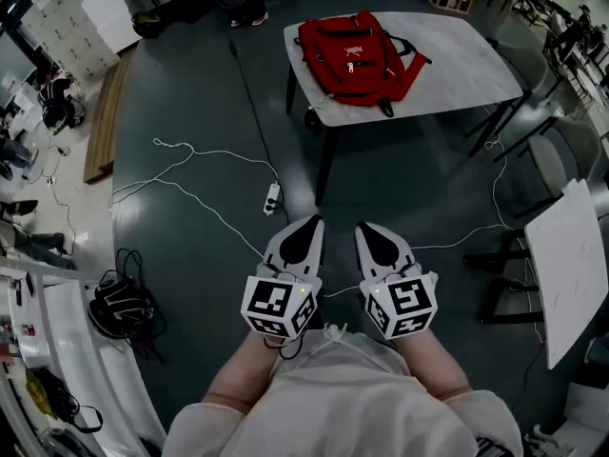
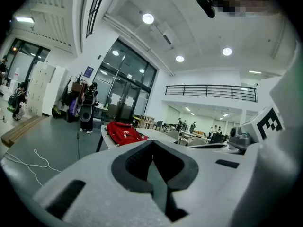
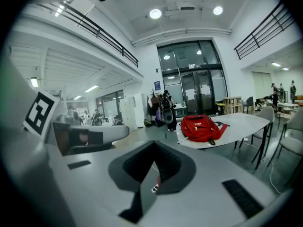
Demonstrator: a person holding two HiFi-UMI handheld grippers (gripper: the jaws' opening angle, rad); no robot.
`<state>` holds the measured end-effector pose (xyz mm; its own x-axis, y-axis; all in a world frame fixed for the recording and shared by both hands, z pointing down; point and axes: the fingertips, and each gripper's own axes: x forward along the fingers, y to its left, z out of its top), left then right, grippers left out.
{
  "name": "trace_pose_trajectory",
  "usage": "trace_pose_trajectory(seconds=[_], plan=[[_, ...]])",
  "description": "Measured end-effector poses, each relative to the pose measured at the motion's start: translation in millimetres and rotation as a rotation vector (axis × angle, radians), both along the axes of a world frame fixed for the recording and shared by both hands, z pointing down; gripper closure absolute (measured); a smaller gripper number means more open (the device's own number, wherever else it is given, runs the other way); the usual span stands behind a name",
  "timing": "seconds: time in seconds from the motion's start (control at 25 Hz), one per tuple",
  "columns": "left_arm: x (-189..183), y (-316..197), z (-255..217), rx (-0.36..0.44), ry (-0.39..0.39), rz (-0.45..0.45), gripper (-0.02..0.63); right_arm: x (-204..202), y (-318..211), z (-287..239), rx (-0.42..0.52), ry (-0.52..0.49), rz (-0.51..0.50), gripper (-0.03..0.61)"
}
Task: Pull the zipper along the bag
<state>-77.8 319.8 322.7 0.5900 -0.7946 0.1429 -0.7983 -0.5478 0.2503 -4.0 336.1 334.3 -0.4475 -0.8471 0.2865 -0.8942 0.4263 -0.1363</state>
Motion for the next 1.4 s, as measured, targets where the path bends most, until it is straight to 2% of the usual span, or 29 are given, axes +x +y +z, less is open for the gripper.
trace_pose_trajectory(seconds=[0.16,0.36,0.64,1.0,1.4], plan=[[-44,-58,-4,-0.006,0.010,0.056,0.594,-41,-54,-5,-0.010,0.009,0.054,0.552],[-84,-108,-10,-0.012,0.017,0.113,0.594,-83,-99,-12,-0.034,0.004,0.110,0.552],[-101,-151,9,-0.070,0.034,0.140,0.594,-100,-142,0,-0.082,0.002,0.137,0.551],[-84,-219,31,-0.090,-0.015,0.118,0.594,-82,-219,20,-0.102,-0.033,0.105,0.551],[0,-338,47,-0.140,-0.050,0.041,0.594,0,-345,36,-0.163,-0.032,0.004,0.551]])
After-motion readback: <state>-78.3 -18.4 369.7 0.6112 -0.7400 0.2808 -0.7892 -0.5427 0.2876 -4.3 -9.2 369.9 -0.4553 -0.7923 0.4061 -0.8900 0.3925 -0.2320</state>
